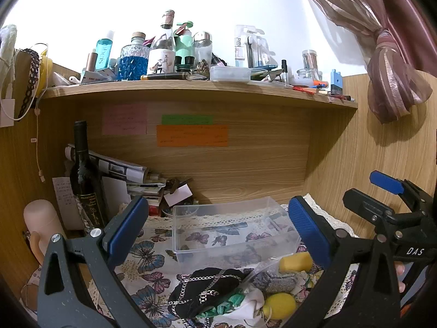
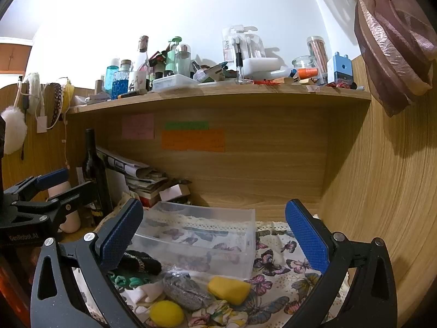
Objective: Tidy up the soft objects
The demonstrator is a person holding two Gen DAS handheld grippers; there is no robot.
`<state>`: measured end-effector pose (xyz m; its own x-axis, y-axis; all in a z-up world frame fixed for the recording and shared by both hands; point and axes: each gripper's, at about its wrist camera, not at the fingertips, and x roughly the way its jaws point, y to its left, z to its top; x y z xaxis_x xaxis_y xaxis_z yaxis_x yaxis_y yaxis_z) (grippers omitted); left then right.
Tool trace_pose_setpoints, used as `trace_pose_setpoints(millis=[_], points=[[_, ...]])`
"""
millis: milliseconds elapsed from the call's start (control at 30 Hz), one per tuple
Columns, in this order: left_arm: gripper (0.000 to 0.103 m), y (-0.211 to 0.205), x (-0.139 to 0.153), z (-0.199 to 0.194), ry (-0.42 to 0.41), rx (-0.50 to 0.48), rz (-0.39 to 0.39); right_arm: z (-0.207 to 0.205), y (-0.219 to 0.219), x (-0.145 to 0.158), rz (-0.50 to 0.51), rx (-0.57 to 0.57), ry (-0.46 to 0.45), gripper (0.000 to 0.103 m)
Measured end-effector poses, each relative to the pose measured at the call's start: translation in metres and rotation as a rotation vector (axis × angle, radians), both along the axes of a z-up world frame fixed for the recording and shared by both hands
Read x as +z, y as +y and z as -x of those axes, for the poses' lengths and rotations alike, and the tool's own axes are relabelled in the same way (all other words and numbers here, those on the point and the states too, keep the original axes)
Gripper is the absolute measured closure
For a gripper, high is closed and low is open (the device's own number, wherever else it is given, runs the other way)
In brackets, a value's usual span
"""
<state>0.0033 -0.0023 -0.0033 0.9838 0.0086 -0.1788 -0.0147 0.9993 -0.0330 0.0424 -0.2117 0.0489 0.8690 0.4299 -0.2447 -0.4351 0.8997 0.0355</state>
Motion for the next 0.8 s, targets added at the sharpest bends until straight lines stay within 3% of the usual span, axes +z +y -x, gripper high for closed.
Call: trace_pose_setpoints(millis=[800], points=[[0.0,-0.0062,0.0058,0.0047,-0.016,-0.002,-0.013,0.001,0.0005,0.0011,-0.012,0.007,0.001,0.0]])
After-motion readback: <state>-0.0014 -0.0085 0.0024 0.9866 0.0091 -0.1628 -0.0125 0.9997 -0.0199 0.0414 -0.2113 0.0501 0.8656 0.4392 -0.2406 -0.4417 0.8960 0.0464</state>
